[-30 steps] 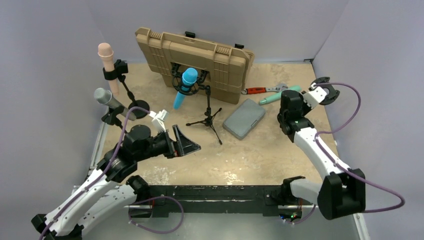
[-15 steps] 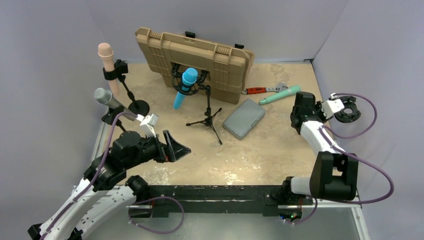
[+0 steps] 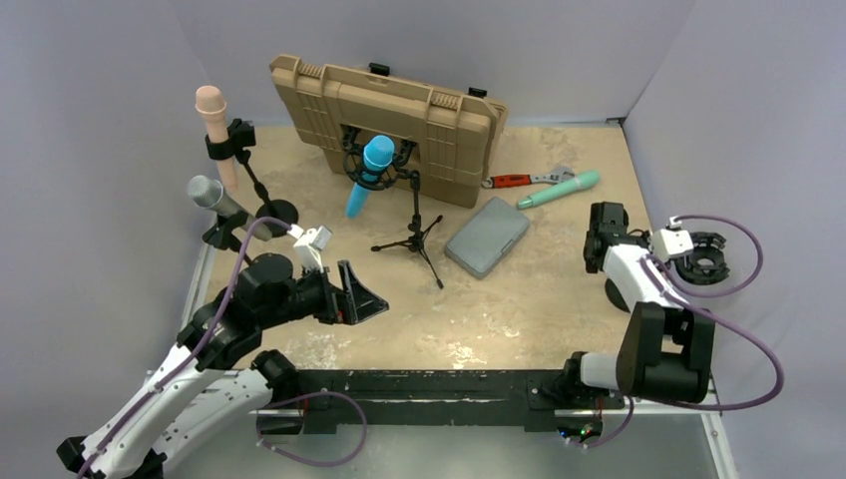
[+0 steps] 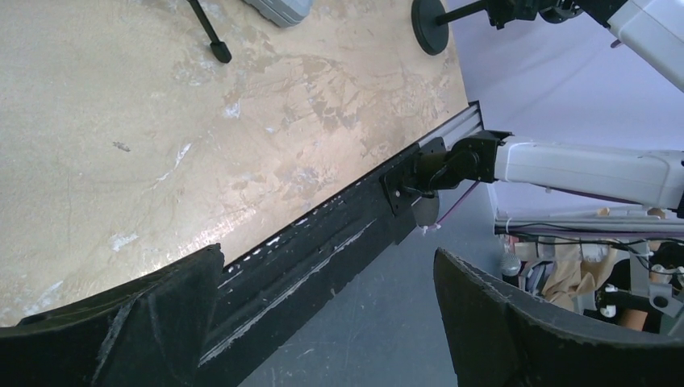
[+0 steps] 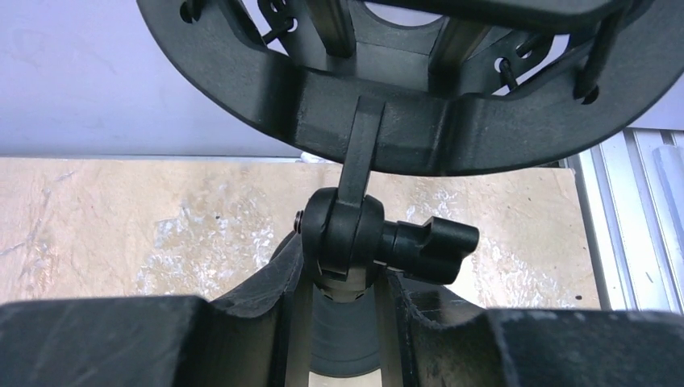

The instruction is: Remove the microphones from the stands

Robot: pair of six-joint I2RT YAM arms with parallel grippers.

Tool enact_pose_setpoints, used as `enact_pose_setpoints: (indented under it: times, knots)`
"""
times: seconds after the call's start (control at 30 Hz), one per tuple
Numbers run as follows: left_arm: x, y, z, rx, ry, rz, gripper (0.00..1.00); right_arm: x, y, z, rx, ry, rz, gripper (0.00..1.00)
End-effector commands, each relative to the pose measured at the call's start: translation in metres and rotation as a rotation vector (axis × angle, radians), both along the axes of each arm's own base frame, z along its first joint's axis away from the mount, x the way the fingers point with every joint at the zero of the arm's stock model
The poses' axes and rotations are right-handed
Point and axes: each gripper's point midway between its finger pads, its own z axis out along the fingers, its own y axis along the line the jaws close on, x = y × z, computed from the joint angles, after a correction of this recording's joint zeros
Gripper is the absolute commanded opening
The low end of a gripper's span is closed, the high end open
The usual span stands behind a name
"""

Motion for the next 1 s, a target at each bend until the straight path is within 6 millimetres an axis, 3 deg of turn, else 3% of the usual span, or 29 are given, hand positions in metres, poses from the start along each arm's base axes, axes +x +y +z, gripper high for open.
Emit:
enact_pose_setpoints:
  times: [0.0, 0.03, 0.07, 0.17, 0.2, 0.37, 0.53, 0.6, 0.73, 0.97]
  knots:
    - [-0.004, -0.001, 0.026, -0.059, -0.086, -0.037, 1.0, -0.01, -0.003, 0.012, -0.026, -0.057, -0.012, 0.12]
    - [-0.005, 0.0, 0.026, -0.062, -0.091, -0.036, 0.99, -0.008, -0.001, 0.011, -0.01, -0.068, 0.002, 0.21]
    - [-0.007, 0.002, 0.026, -0.065, -0.093, -0.033, 1.0, -0.008, 0.0, 0.011, 0.002, -0.08, 0.01, 0.36]
    - [-0.009, 0.007, 0.026, -0.069, -0.105, -0.021, 1.0, -0.006, 0.003, 0.011, 0.023, -0.09, 0.046, 0.9]
    - [-0.01, 0.009, 0.025, -0.067, -0.107, -0.018, 0.99, -0.004, 0.005, 0.013, 0.033, -0.093, 0.061, 0.96]
    - [-0.012, 0.013, 0.023, -0.072, -0.119, -0.008, 0.99, 0.009, 0.024, 0.015, 0.157, -0.122, 0.189, 0.99]
    - [-0.012, 0.016, 0.025, -0.075, -0.135, 0.009, 0.99, 0.017, 0.066, 0.02, 0.26, -0.178, 0.353, 0.99]
    - [-0.011, 0.019, 0.025, -0.068, -0.144, 0.024, 1.0, 0.018, 0.088, 0.028, 0.267, -0.201, 0.432, 0.99]
    - [-0.008, 0.024, 0.023, -0.05, -0.155, 0.047, 1.0, 0.019, 0.126, 0.026, 0.383, -0.209, 0.564, 0.99]
    - [-0.001, 0.026, 0.025, -0.015, -0.16, 0.072, 1.0, 0.02, 0.217, 0.025, 0.526, -0.216, 0.924, 0.99]
